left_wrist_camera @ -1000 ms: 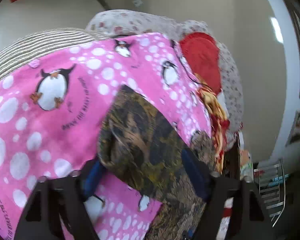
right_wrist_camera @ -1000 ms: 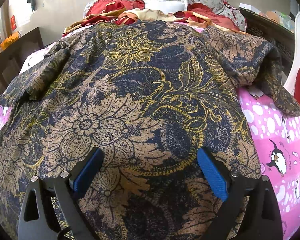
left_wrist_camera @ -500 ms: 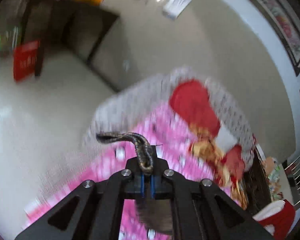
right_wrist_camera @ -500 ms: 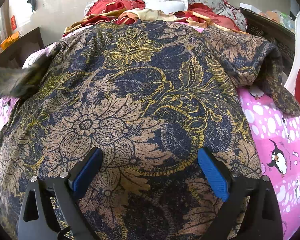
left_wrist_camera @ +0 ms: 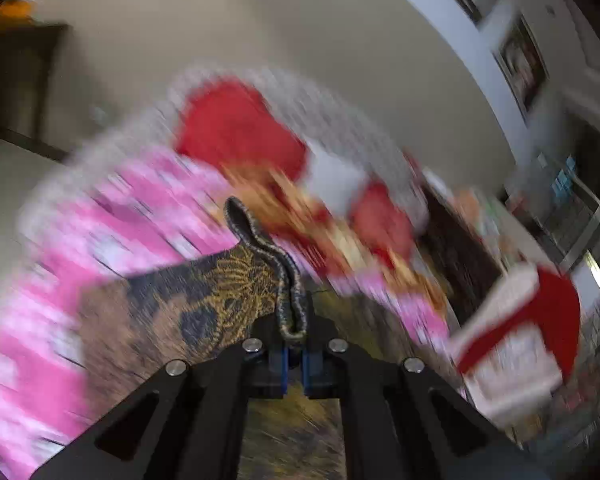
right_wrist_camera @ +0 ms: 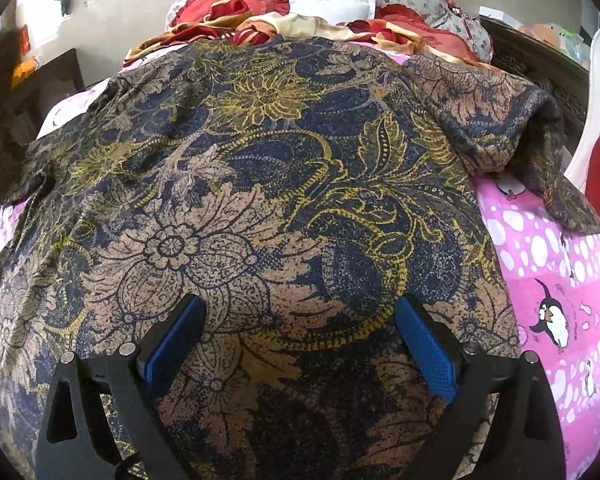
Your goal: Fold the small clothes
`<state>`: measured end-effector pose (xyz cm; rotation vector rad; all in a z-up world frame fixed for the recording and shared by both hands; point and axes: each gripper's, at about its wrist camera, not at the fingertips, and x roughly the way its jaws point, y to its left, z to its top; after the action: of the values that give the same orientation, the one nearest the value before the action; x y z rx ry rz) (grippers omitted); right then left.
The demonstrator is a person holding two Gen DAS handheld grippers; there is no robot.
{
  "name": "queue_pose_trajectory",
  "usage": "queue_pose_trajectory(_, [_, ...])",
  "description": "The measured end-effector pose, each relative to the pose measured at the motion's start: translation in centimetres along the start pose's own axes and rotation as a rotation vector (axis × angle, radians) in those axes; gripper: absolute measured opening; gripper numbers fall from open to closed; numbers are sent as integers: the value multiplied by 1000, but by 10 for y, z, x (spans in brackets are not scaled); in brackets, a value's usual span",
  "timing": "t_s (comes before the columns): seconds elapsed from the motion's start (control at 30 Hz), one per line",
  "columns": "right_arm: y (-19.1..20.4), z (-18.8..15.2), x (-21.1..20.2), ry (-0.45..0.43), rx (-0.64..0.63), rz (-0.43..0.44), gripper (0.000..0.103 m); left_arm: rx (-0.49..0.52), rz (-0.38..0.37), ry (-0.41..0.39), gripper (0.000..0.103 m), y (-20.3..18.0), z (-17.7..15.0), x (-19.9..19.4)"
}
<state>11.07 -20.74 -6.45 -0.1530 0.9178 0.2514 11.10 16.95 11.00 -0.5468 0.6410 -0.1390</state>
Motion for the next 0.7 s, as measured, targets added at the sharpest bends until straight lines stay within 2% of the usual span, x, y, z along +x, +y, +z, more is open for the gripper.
queue_pose_trajectory(0.07, [0,6,-2,50,6,1,83,44,-32,89,4,-22,-40,49])
queue_pose_trajectory(0.13, [-2,16,-10,68,24,29,72,67,-35,173,4,-30,-76,91])
queue_pose_trajectory(0.2, [-4,31,-21,41,59,95,69,87,-7,261,4,-28,-109,126])
queue_pose_trajectory(0.3, [-1,56,-34,-25,86,189,69,88,23,339,11,-15,-143,146])
queue_pose_trajectory(0.37, [7,73,-35,-57,93,271,69,78,-2,331,31,-14,-156,137])
queue_pose_trajectory(0.4, [14,82,-33,-71,88,325,69,81,-9,319,36,-12,-161,125])
queue_pose_trajectory(0.47, [32,95,-24,-86,65,409,69,110,-14,295,56,-13,-165,111])
queue_pose_trajectory(0.53, [56,106,-6,-88,28,488,66,161,33,275,64,-11,-177,92])
queue_pose_trajectory(0.6, [75,111,11,-73,-7,536,58,201,53,268,64,-5,-183,79])
queue_pose_trajectory(0.63, [85,115,22,-58,-23,559,57,216,68,263,64,-1,-188,76])
queue_pose_trajectory(0.7, [98,120,44,-19,-43,561,53,209,45,226,64,10,-197,66])
